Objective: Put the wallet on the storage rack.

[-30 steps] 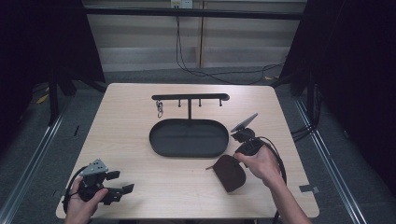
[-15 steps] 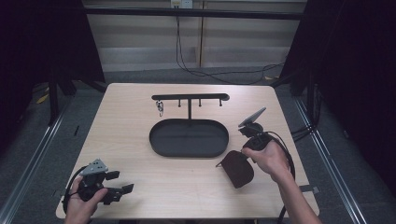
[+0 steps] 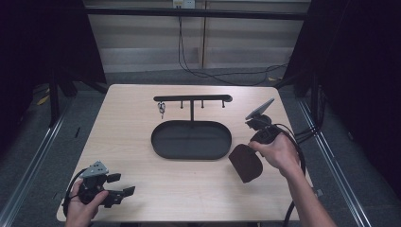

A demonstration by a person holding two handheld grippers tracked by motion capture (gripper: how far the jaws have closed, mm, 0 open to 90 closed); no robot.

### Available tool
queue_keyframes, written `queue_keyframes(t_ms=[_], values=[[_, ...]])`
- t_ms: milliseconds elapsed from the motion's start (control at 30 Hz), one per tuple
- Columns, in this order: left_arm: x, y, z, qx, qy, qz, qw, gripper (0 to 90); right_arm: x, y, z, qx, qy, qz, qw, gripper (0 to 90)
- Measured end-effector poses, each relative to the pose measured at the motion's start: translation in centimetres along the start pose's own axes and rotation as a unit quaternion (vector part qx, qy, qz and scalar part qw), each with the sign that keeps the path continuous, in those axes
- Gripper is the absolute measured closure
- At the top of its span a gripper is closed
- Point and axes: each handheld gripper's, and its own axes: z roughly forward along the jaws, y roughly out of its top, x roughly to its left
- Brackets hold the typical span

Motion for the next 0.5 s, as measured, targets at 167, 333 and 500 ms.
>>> queue_keyframes(t_ms=[167, 333, 500], values=[[0.0, 0.0, -0.1, -0.002, -0.001, 0.001, 1.0000, 19.1, 0.1, 0.5, -0.8, 0.000, -0.003, -0.001, 1.0000, 83.3], [-0.1, 0.0, -0.1, -0.004, -0.002, 0.002, 1.0000, 18.9, 0.3, 1.1, -1.3, -0.003, -0.010, 0.000, 0.9999, 83.3], [0.0, 0.0, -0.1, -0.003, -0.003, -0.001, 1.0000, 18.6, 0.3, 1.8, -2.0, -0.006, -0.014, 0.002, 0.9999, 83.3]])
